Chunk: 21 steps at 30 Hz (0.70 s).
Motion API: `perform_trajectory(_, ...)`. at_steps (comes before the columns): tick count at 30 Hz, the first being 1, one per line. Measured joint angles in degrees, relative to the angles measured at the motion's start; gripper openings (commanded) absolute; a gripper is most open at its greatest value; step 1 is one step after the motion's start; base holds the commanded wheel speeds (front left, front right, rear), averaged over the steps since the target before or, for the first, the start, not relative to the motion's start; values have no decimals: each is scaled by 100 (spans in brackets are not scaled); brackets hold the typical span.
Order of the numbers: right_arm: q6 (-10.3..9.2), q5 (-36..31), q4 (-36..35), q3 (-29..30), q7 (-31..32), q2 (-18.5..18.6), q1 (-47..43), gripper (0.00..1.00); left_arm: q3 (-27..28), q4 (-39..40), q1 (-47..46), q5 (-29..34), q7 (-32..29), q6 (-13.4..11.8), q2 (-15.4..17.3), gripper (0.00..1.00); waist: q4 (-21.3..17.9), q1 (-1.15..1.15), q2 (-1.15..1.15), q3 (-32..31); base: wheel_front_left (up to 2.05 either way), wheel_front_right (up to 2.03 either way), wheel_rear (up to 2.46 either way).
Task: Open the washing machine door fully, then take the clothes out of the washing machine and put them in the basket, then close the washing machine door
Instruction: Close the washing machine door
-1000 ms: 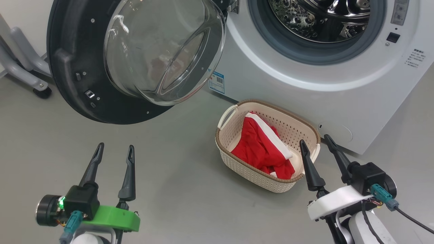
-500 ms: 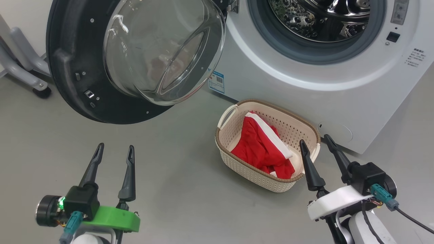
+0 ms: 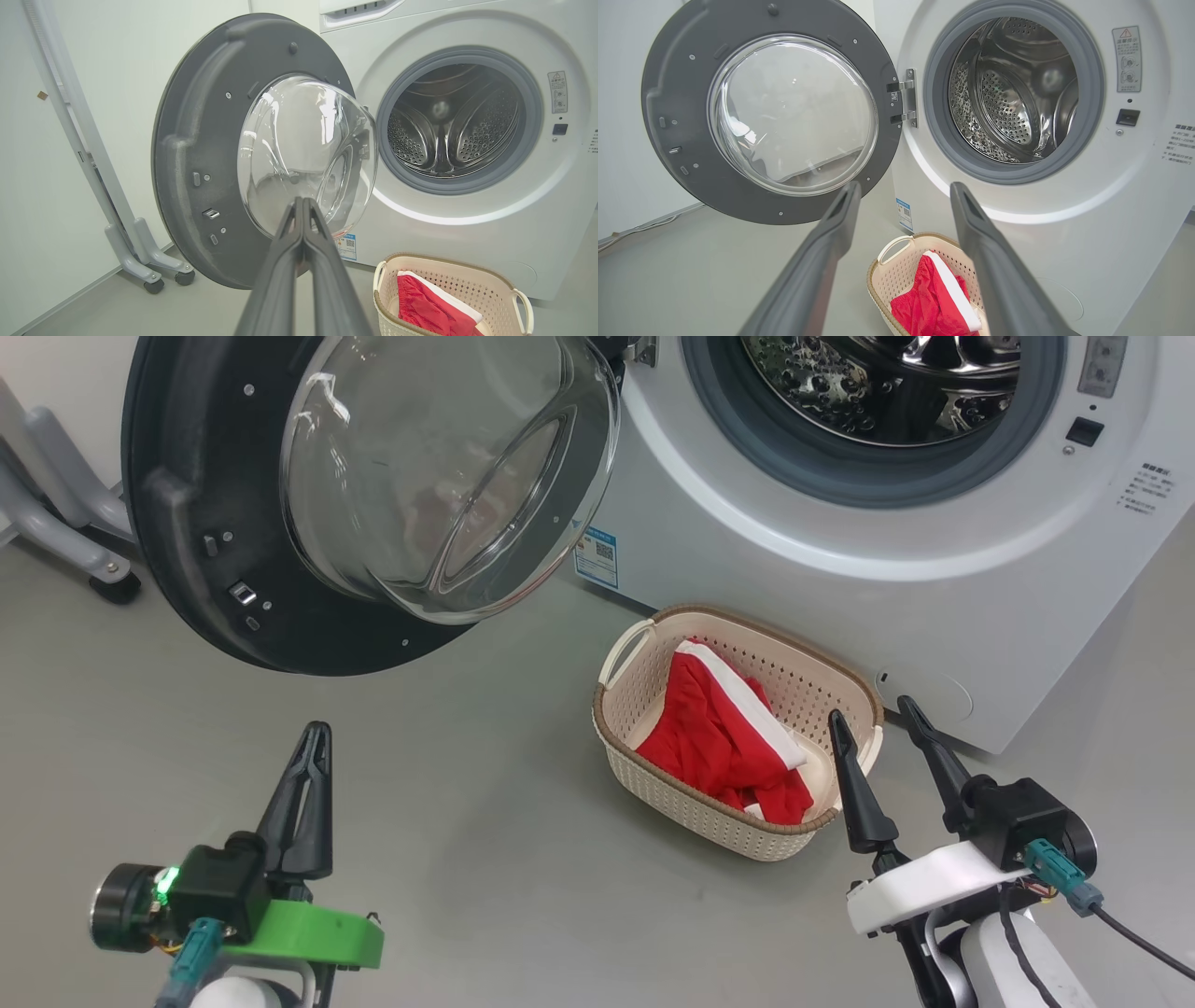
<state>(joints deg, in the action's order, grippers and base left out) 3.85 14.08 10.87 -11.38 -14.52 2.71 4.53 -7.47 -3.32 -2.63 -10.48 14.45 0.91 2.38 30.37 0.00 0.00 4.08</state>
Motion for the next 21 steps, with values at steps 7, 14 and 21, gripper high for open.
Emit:
perform_trajectory(7, -46, -9, -110, -110, 0, 0, 45, 100, 353, 352, -92, 52, 0, 91, 248, 0, -64, 0, 0, 184, 0, 0, 0)
perform_trajectory(14, -99, -124, -194, -156, 1, 11, 146, 100, 1081, 794, -679, -55, 29, 153, 808, 0, -155, 0, 0, 499, 0, 0, 0)
perform_trajectory(21, -102, -352, -360, -233, 118, 151, 384, 100, 2090, 861, -1287, -431, 32, 254, 1618, 0, -265, 0, 0, 923, 0, 0, 0)
